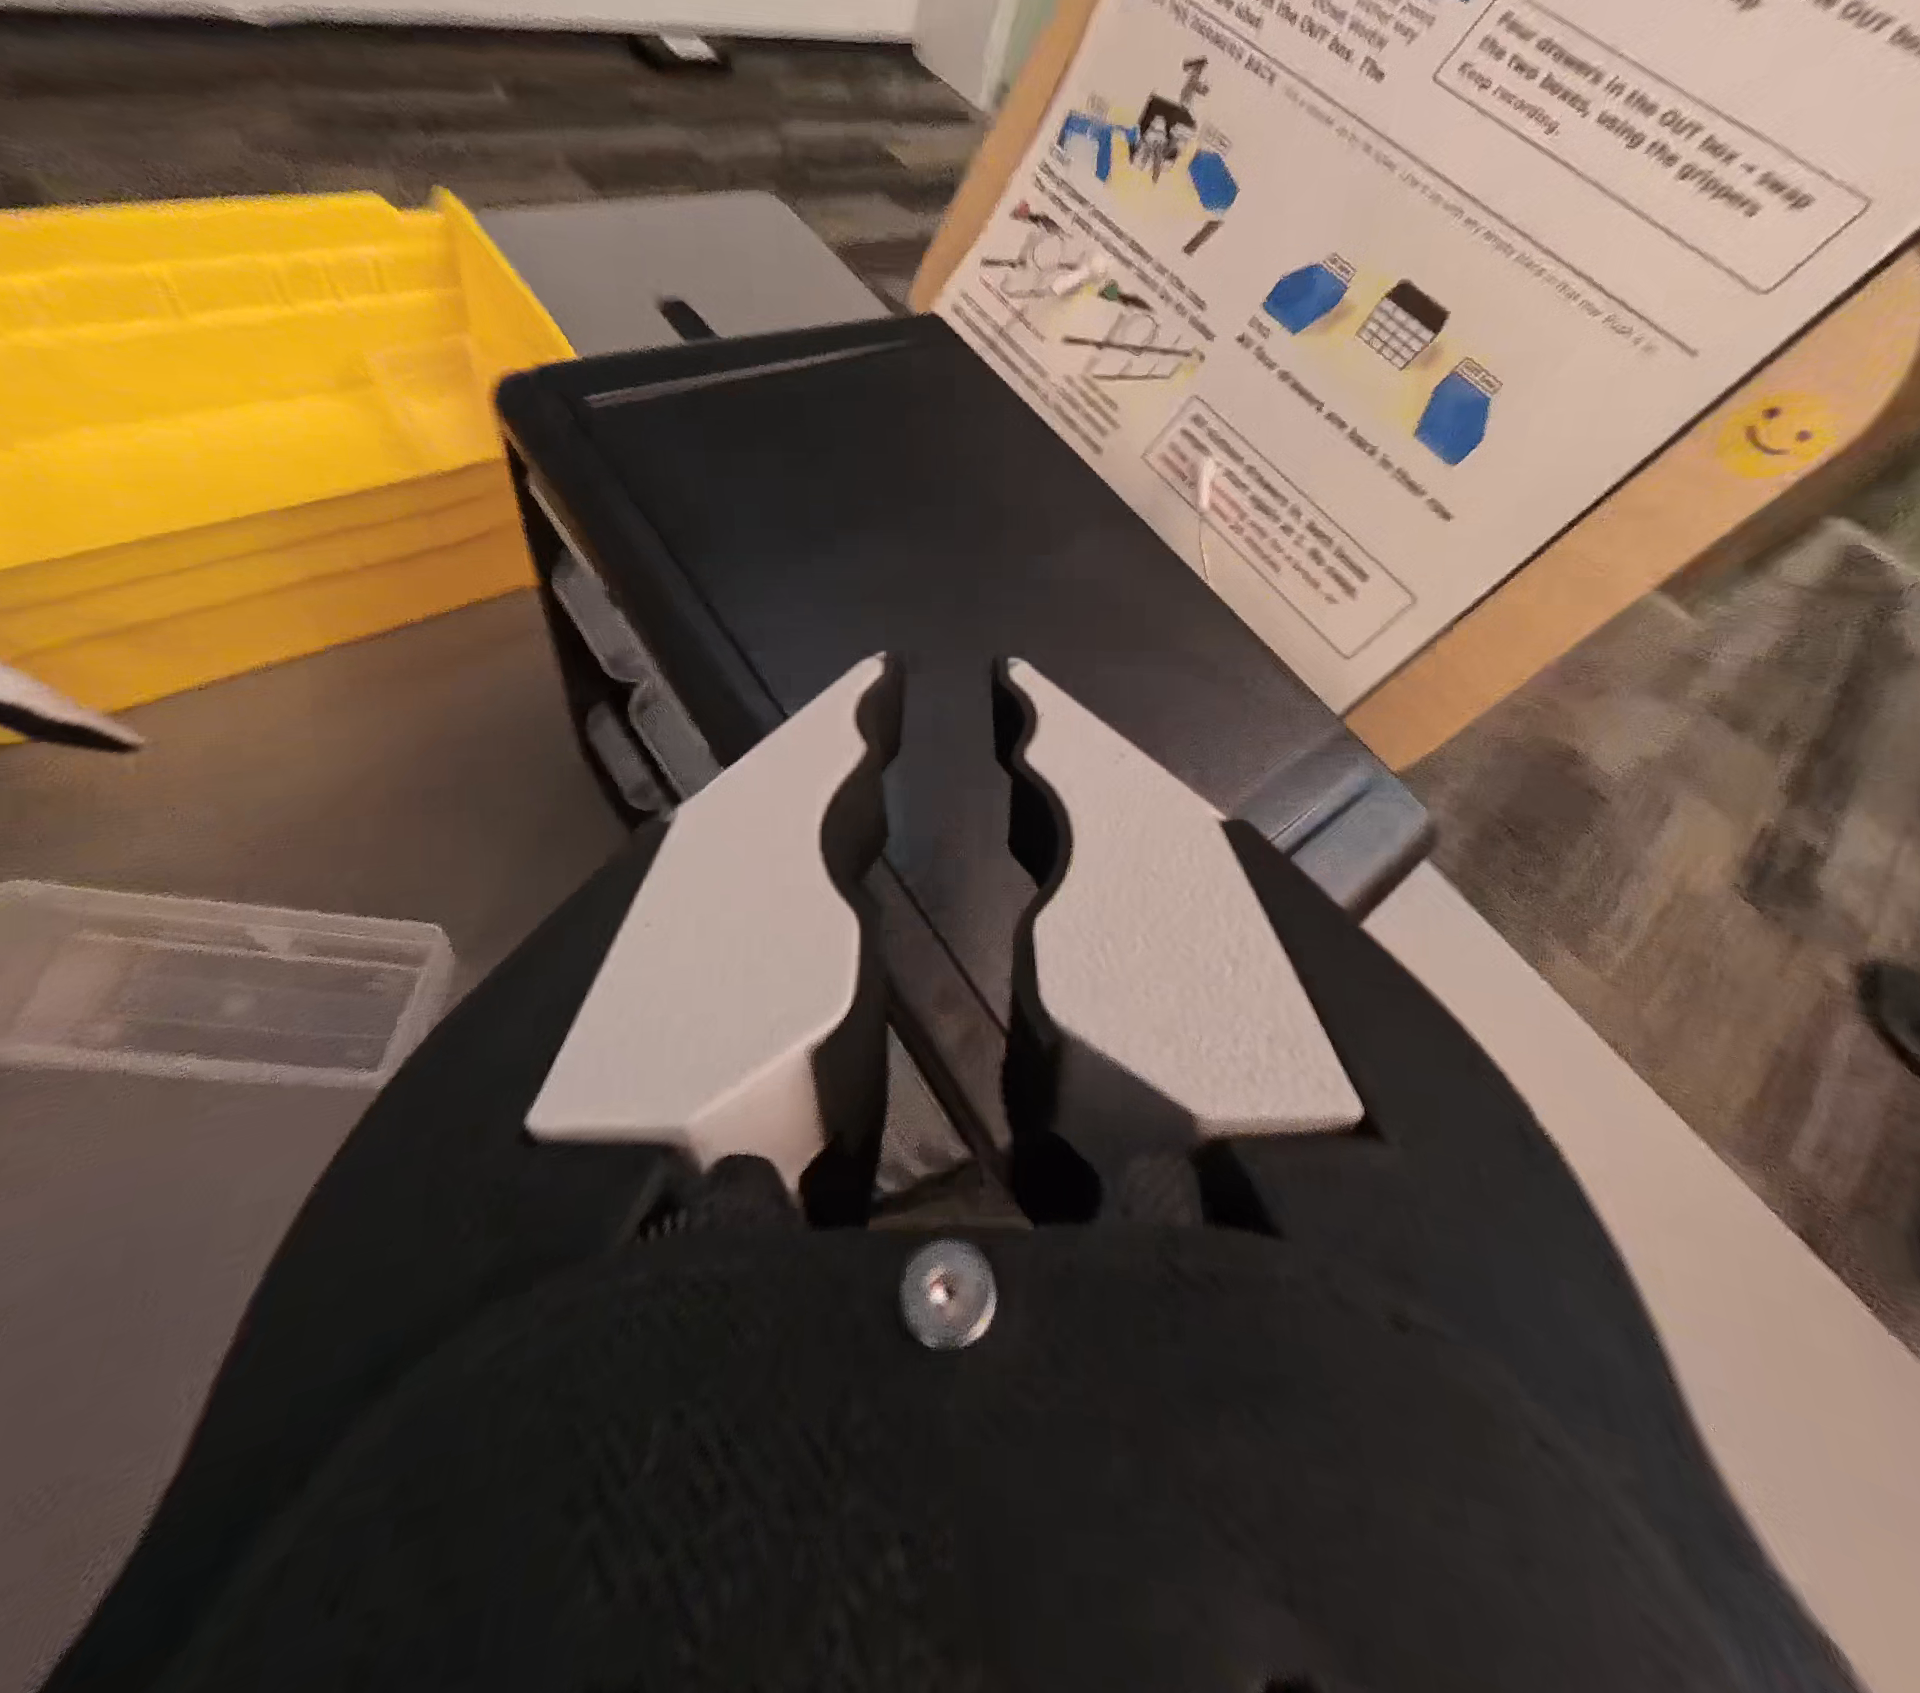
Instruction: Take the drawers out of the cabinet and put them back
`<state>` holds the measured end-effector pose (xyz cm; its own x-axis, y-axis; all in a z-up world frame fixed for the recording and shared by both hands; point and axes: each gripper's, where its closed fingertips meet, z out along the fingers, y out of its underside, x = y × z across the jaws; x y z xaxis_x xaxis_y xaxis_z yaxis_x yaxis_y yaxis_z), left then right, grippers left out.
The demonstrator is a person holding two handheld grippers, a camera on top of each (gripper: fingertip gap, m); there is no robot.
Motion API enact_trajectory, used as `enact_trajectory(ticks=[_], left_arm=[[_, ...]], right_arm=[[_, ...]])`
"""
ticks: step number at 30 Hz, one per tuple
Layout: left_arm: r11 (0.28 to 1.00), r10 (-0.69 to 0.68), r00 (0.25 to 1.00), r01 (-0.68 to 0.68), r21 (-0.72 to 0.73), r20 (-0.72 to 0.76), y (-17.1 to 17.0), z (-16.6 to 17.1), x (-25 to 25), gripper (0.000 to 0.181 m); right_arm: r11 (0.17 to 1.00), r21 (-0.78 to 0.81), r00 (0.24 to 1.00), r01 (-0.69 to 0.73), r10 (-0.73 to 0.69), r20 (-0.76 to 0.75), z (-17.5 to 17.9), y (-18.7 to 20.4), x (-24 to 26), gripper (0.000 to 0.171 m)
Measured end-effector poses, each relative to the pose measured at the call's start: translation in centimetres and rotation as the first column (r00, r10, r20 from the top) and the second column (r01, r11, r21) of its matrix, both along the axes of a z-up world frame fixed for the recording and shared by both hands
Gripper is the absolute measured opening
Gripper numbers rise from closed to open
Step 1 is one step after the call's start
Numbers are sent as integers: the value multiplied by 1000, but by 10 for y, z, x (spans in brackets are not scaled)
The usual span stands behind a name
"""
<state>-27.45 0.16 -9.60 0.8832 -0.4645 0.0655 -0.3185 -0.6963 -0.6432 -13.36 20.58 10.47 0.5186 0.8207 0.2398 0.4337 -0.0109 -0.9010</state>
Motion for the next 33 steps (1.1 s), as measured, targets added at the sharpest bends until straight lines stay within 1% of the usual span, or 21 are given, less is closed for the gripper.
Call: enact_trajectory(ticks=[1,3,4,5,6,8,11,13,14,15,16,18,20,23,26,28,33], left_arm=[[1000,6,1000,-5,30,-20,-1,-1,-1,98],[997,31,998,-27,78,-54,-4,-5,-2,99],[995,45,997,-39,90,-62,-7,-9,-1,100],[994,58,996,-51,94,-66,-9,-12,0,102],[993,73,995,-66,94,-69,-12,-16,1,105],[992,92,993,-86,91,-70,-14,-22,5,111],[988,114,991,-105,110,-72,-12,-23,11,110],[985,116,990,-104,138,-80,-7,-20,14,108],[987,107,991,-96,128,-80,-5,-20,17,105],[991,96,992,-89,96,-79,-5,-22,21,100],[995,90,992,-85,62,-91,-6,-25,24,99],[996,89,980,-88,13,-175,-7,-30,20,87],[995,91,966,-96,-10,-240,-6,-33,16,85],[994,62,975,-80,-75,-215,-8,-39,22,86],[990,46,959,-82,-118,-279,-10,-46,16,81],[987,41,959,-83,-139,-281,-11,-49,15,76],[981,65,971,-105,-164,-232,-9,-52,19,66]], right_arm=[[997,-32,997,-67,65,-42,3,-2,5,25],[969,-88,965,-229,215,-149,9,-6,11,25],[948,-113,942,-299,275,-190,10,-5,13,24],[927,-137,927,-349,320,-197,6,-3,16,13],[918,-152,923,-367,339,-179,0,4,19,8],[914,-147,925,-379,367,-103,-12,15,22,0],[893,-187,907,-409,420,21,-33,17,22,0],[884,-184,895,-430,445,46,-34,15,20,0],[882,-174,889,-438,453,61,-35,13,20,0],[885,-168,891,-434,449,64,-34,14,20,0],[889,-177,896,-422,439,65,-35,15,21,0],[896,-192,904,-401,421,73,-39,16,26,0],[899,-174,903,-401,420,91,-43,16,30,0],[899,-145,897,-413,429,104,-43,16,32,0],[895,-139,893,-424,439,99,-43,15,30,0],[888,-127,886,-442,454,96,-43,14,31,0],[865,-154,875,-477,485,14,-43,13,33,0]])
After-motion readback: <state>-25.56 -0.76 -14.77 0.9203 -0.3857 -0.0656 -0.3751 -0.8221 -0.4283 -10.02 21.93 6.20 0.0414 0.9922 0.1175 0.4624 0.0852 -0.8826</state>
